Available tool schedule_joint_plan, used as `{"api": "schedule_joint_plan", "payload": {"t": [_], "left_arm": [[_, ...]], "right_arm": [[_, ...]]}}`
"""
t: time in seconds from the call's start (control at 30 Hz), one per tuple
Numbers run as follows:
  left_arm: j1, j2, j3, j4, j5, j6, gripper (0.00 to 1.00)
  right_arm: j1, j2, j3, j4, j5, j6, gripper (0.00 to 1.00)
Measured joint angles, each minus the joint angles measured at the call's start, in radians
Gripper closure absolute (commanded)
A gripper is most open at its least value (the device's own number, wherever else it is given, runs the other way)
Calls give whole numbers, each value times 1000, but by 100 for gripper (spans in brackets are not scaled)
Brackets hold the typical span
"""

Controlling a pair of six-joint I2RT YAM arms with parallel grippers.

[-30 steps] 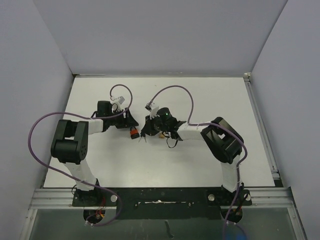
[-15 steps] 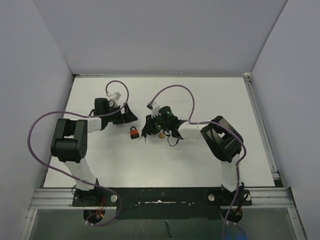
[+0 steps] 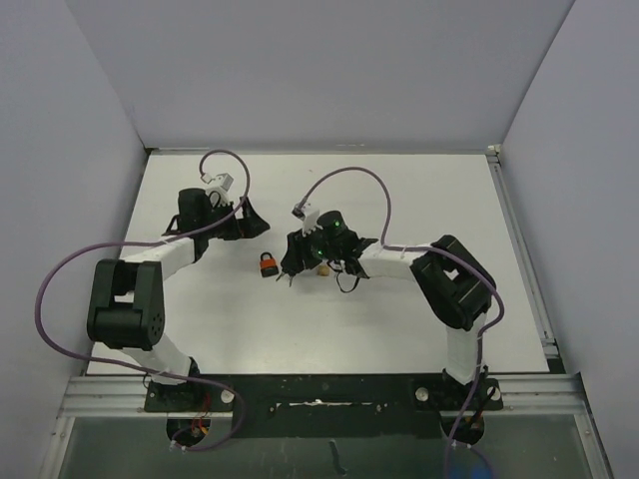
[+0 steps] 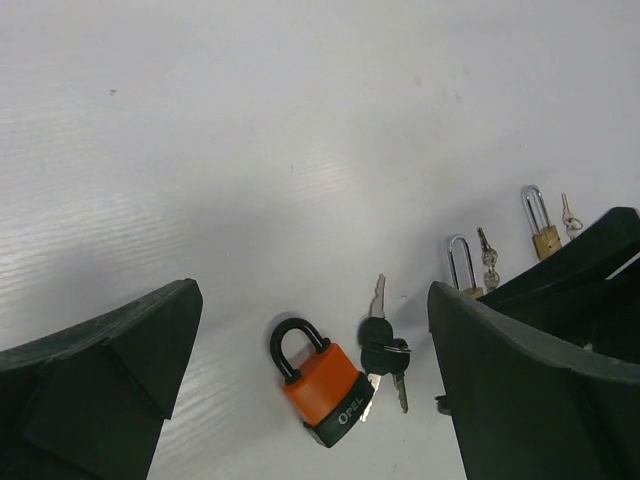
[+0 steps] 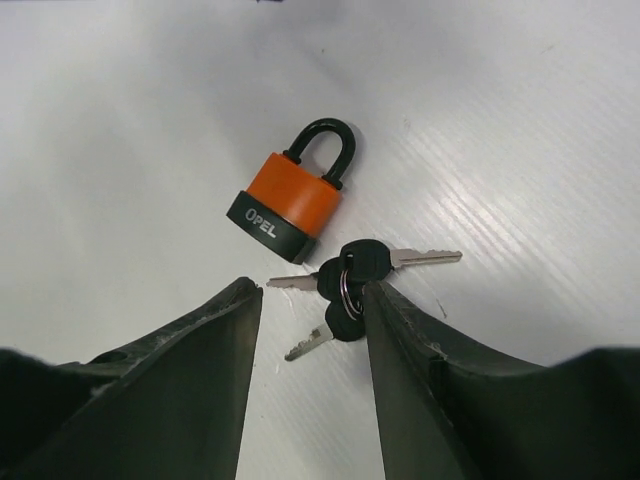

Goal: Lock with the key
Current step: Place the lock at the center of the board, then reset both arms

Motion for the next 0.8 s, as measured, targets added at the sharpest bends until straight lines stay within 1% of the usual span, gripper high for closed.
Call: {"api": "schedule_joint_plan", "payload": {"t": [0.1,0.17,0.27,0.37,0.47,0.6,0.67,0.8], "left_arm": [[0,-31,1,-21,-21,2,2],[0,-36,7,-45,-43,2,2],[0,-37,17,-78,-77,2,2],[-4,-43,17,-97,-126,3,2],[-16,-76,5,-99,-196,15,2],[-43,-156,-34,-84,-293,37,2],[-54,-181,-45,-69,-330,47,2],[-60,-201,-55,-58,-395,55,2]], "right_arm": [[-11,-79,-19,-19,9,-14,52],[-28,-161,-40,-23,16,-23,51],[-89,-300,-91,-10,16,-25,51],[-206,-405,-153,11,9,-14,51],[-395,-491,-245,15,5,2,50],[-614,-589,-366,-4,14,21,48],[-695,-649,-416,-22,19,25,48],[-805,-759,-471,-42,27,22,46]]}}
